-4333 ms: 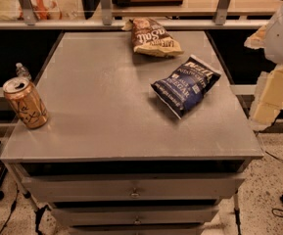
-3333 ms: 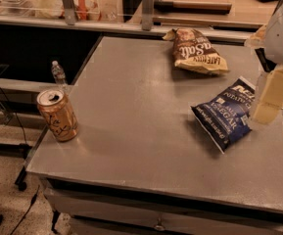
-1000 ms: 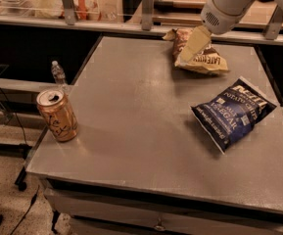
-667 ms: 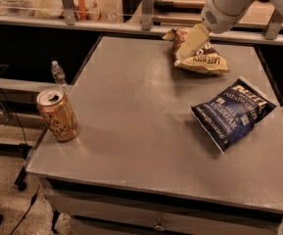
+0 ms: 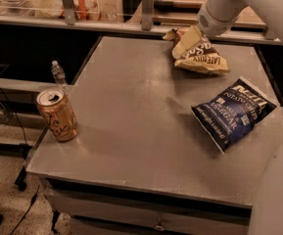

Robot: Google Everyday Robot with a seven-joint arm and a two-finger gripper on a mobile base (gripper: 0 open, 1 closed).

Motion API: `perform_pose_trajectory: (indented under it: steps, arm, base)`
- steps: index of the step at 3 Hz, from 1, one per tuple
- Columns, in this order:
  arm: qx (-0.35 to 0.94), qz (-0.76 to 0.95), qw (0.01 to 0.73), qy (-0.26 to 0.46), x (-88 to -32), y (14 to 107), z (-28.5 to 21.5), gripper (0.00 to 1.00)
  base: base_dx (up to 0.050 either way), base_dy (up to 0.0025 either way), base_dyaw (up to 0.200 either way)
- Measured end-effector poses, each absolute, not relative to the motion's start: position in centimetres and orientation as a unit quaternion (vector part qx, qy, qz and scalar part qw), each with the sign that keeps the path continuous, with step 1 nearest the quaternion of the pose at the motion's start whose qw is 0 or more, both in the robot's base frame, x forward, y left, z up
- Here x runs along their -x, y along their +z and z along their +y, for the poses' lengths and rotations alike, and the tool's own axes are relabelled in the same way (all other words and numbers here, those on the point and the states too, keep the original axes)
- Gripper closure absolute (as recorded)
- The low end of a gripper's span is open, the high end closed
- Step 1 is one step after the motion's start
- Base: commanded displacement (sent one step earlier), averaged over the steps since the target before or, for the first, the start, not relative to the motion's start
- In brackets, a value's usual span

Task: Pick brown chip bag

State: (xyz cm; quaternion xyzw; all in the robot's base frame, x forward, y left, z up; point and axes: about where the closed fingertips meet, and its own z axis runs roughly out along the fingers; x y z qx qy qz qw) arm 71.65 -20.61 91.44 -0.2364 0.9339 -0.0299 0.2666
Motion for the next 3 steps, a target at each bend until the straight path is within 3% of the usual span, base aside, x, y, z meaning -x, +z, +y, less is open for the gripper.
perform_pose_trajectory:
  steps: [3]
  arm:
    - [0.188,0.952,0.237,-0.041,-74.2,86.5,-22.0,0.0]
  base:
    - [0.0,0.0,0.0]
